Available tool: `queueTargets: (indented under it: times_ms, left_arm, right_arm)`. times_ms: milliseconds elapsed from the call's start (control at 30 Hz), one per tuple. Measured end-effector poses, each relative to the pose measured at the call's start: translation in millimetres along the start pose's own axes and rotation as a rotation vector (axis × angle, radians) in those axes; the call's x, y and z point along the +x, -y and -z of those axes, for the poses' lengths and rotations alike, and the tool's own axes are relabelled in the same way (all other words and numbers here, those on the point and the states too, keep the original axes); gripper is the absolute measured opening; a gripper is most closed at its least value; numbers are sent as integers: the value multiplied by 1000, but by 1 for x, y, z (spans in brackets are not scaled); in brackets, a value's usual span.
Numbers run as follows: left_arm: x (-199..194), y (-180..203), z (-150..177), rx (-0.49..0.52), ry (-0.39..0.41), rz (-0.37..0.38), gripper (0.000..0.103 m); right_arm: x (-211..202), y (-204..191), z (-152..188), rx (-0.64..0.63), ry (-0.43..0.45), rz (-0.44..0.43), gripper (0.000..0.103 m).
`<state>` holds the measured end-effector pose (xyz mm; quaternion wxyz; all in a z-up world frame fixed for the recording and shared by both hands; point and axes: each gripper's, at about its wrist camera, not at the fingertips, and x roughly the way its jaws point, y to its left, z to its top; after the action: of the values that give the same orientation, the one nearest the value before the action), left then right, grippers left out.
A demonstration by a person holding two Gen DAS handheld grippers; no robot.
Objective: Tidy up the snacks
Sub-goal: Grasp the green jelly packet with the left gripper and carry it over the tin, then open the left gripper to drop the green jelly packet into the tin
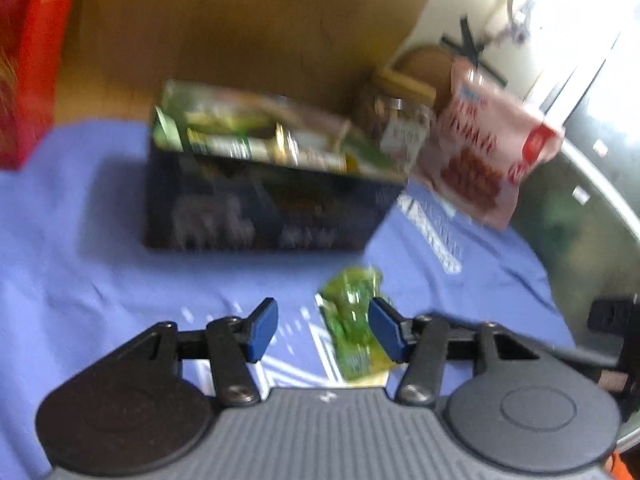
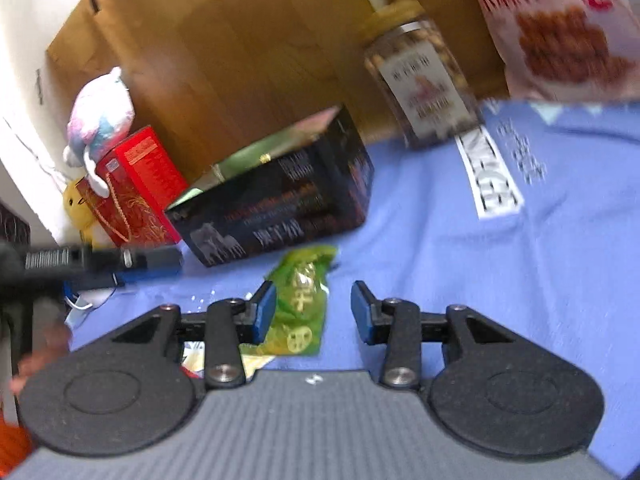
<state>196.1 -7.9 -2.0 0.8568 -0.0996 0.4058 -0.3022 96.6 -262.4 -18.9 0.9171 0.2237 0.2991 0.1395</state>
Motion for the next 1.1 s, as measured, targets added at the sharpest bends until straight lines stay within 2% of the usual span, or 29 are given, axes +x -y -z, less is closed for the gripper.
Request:
queueTargets:
  times_ms: [67, 133, 167, 200, 233, 333, 433, 667, 833, 967, 1033, 1100]
  left_arm:
    - [13, 3, 8, -4, -40, 26, 49]
    - [20, 6, 14, -5, -13, 23, 48]
    - [19, 8, 16, 5, -8, 17, 48]
    - [19, 9, 15, -6, -10, 10, 47]
    - [18, 8, 14, -26, -17, 14, 45]
    - [14, 4, 13, -70, -34, 24, 35]
    - [10, 1, 17, -104, -45, 64, 34]
    - [-16, 1, -11, -121, 76, 105, 34]
    - [-25, 0, -58, -88, 153, 34, 34]
    - [-12, -13, -95, -77, 191, -59, 36]
    - [-1, -23, -106, -81, 184, -122, 36]
    - [5, -33, -108, -93, 158, -164, 36]
  right_arm:
    - [10, -5, -1, -4, -25, -10, 44]
    - [21, -16, 2, -53, -24, 2, 45]
    - [25, -24, 5, -86, -25, 18, 41]
    - [28, -31, 7, -111, -29, 34, 33]
    - [29, -36, 10, -120, -46, 33, 20]
    - [24, -39, 17, -107, -39, 25, 17]
    - [14, -36, 19, -53, -8, -26, 13]
    - [6, -61, -3, -94, 90, -49, 12]
    - [20, -82, -44, -152, 146, -76, 12]
    - [53, -93, -78, -197, 169, -78, 13]
    - [76, -93, -89, -199, 165, -71, 16]
    - [97, -88, -96, -191, 127, -49, 25]
